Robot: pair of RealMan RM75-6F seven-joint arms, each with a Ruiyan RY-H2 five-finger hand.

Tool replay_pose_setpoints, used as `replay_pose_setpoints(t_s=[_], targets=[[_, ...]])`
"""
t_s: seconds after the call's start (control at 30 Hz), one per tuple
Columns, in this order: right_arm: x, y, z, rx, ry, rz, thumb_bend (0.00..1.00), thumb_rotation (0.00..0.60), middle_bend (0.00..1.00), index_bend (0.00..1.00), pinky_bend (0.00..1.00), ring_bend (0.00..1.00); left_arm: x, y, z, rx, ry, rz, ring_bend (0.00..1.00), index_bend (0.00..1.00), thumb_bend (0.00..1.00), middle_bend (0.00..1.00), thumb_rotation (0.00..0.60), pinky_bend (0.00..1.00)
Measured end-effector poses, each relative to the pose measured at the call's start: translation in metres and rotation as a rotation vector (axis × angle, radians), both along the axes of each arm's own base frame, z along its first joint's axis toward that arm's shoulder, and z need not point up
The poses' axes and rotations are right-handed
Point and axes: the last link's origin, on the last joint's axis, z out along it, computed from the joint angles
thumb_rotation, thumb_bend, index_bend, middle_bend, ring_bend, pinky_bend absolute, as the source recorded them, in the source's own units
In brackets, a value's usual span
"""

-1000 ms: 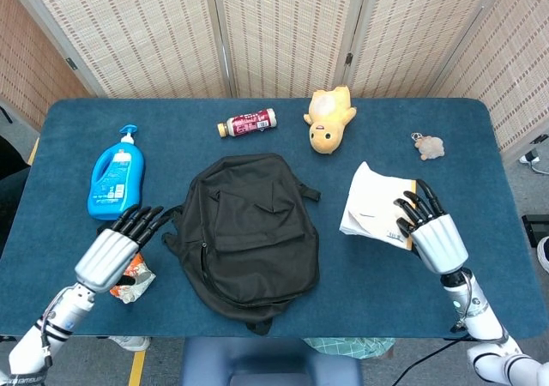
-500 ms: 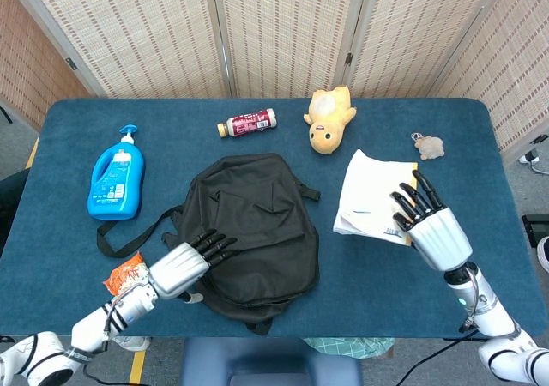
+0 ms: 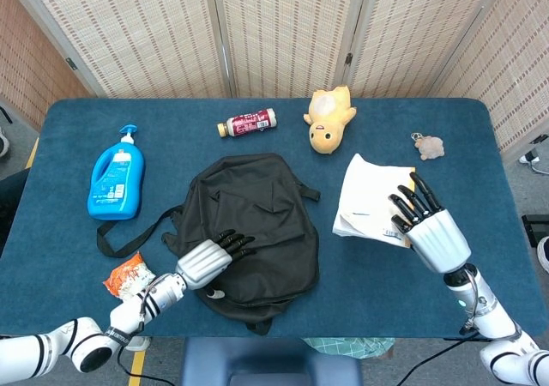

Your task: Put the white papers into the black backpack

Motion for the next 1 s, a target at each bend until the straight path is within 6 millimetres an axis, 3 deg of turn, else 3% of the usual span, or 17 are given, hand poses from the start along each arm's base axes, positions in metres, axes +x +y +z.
replay_pose_setpoints(t_s=[0.57, 0.7, 1.0], targets=[[-0.008, 0.001, -0.004, 0.011, -0.001, -0.028, 0.36, 0.6, 0.4, 0.79, 0.11, 0.27, 0.008, 0.003, -0.034, -0.036, 0.028, 0.039, 0.04, 0.2, 0.12, 0.06, 0.6, 0.0], [-0.009, 0.002, -0.005, 0.014, -0.005, -0.033, 0.36, 0.6, 0.4, 0.79, 0.11, 0.27, 0.011, 0.007, -0.04, -0.042, 0.009, 0.07, 0.05, 0.26, 0.14, 0.06, 0.6, 0.0], [-0.012, 0.002, -0.007, 0.017, -0.011, -0.041, 0.36, 0.6, 0.4, 0.79, 0.11, 0.27, 0.012, 0.014, -0.048, -0.035, -0.056, 0.139, 0.11, 0.46, 0.32, 0.15, 0.6, 0.01]])
